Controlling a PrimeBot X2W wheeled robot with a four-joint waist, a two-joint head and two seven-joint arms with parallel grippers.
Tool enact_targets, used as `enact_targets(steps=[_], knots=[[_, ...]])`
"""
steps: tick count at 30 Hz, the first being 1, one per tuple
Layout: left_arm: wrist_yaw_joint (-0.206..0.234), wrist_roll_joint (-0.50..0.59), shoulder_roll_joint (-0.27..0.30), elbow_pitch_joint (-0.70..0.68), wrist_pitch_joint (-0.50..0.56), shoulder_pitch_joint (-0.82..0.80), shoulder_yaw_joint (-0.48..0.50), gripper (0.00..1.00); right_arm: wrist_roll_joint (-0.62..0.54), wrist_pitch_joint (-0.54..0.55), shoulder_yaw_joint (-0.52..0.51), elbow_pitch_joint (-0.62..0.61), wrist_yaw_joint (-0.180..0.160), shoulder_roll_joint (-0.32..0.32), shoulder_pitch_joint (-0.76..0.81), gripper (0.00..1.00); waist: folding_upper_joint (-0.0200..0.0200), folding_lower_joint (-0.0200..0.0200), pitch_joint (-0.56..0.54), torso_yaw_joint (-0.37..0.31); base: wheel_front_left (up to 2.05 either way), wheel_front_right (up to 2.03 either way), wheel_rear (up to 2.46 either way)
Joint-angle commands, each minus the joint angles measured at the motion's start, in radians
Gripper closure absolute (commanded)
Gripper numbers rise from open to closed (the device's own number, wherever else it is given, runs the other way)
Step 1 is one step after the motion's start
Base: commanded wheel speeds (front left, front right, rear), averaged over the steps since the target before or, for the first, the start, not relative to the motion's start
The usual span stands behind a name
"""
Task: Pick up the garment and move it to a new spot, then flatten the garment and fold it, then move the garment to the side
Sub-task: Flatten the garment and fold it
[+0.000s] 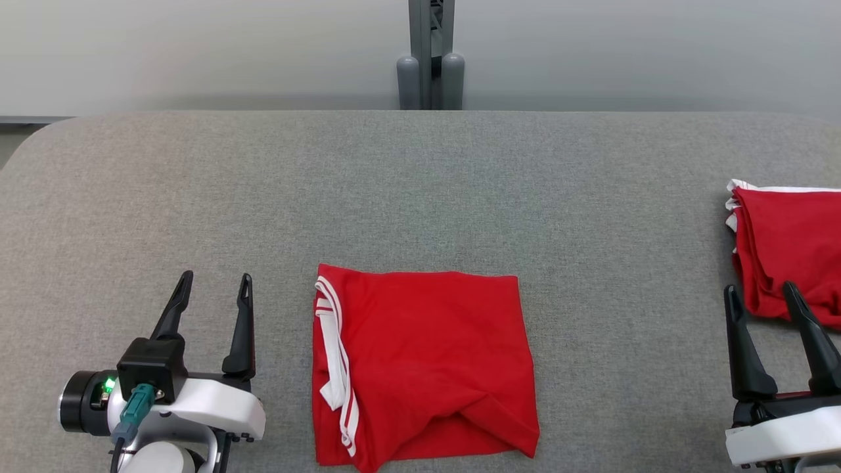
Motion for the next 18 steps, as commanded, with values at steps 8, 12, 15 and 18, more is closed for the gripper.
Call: enact_targets(steps=[8, 12, 15, 18], knots=[[-0.006, 0.003, -0.004, -0.008, 0.003, -0.021, -0.016, 0.00, 0.021, 0.037, 0.059, -0.009, 0.000, -0.016, 0.008, 1.00, -0.0001, 0.0000, 0.008, 0.043, 0.00, 0.00, 0.00], [-0.009, -0.005, -0.016, 0.001, -0.007, -0.035, -0.021, 0.00, 0.043, 0.056, 0.186, 0.009, 0.000, -0.031, -0.021, 1.00, -0.0001, 0.0000, 0.027, 0.089, 0.00, 0.00, 0.00], [-0.015, -0.009, -0.027, 0.011, -0.014, -0.048, -0.027, 0.00, 0.064, 0.058, 0.288, 0.040, 0.000, -0.046, -0.047, 1.00, -0.0001, 0.0000, 0.039, 0.117, 0.00, 0.00, 0.00], [-0.017, -0.013, -0.037, 0.023, -0.023, -0.053, -0.032, 0.00, 0.091, 0.043, 0.382, 0.087, 0.000, -0.058, -0.086, 1.00, -0.0001, 0.0000, 0.046, 0.139, 0.00, 0.00, 0.00]])
